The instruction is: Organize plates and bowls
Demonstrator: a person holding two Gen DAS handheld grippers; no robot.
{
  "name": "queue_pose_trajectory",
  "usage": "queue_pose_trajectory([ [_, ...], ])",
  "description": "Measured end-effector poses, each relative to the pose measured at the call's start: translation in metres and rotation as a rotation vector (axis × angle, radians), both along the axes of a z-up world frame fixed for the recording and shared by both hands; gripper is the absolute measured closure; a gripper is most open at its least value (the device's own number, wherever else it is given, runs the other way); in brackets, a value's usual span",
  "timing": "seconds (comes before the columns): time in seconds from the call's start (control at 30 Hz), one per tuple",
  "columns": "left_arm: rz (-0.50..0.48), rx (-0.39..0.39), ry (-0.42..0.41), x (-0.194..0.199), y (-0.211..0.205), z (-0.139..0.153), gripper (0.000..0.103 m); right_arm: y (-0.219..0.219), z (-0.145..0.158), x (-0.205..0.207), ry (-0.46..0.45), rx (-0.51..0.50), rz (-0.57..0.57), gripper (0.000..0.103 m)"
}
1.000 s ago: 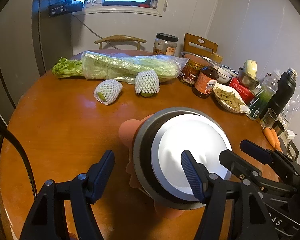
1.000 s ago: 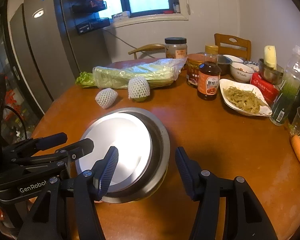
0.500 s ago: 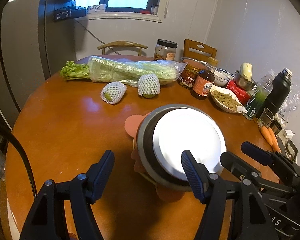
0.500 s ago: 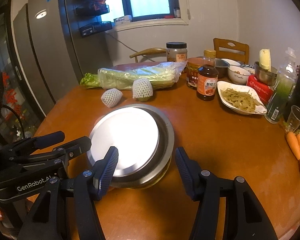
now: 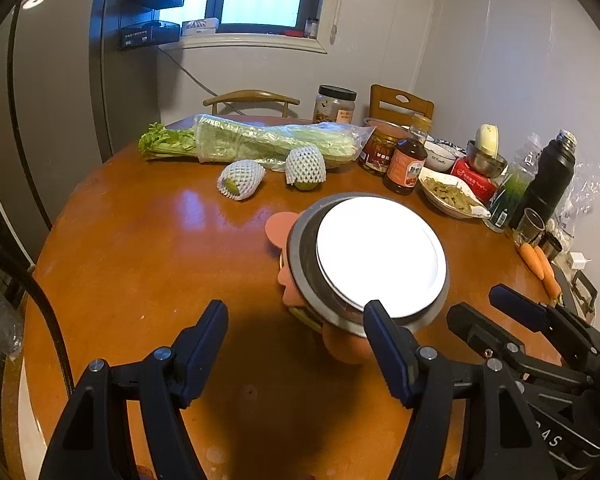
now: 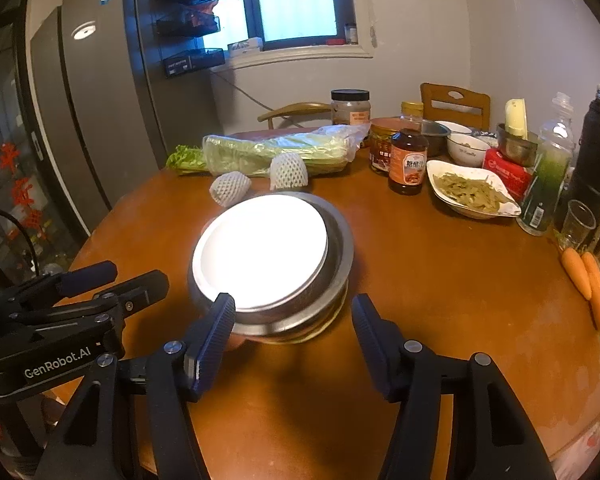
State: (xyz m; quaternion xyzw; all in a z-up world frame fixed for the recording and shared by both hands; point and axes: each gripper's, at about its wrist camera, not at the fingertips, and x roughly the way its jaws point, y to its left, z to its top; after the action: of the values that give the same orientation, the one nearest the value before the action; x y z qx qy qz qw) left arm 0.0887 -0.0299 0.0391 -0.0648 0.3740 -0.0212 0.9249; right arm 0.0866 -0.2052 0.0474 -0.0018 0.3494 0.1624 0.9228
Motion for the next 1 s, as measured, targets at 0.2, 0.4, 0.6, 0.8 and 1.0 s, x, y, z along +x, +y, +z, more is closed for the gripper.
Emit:
queue_pose_trajectory([
  [0.2,-0.001,0.019,-0.001,-0.011,-0.003,-0.004,0.033,-0.002,-0.006,-0.012,-0.002,-0.004,-0.013,0.039],
  [0.4,-0.006,0.030,-0.002,-0.020,-0.007,-0.005,0.032,-0.006,-0.009,-0.025,-0.008,-0.005,-0.021,0.039],
  [0.6,-0.002,0.039,-0.004,-0.028,-0.010,-0.007,0.032,-0.011,-0.011,-0.035,-0.008,-0.009,-0.037,0.038],
  [0.8,-0.008,0.053,0.000,-0.035,-0.015,-0.011,0.032,-0.016,-0.017,-0.044,-0.003,-0.014,-0.047,0.038],
  [1.0,-0.021,0.057,0.021,-0.040,-0.020,-0.019,0.032,-0.018,-0.021,-0.052,0.001,-0.020,-0.050,0.038],
])
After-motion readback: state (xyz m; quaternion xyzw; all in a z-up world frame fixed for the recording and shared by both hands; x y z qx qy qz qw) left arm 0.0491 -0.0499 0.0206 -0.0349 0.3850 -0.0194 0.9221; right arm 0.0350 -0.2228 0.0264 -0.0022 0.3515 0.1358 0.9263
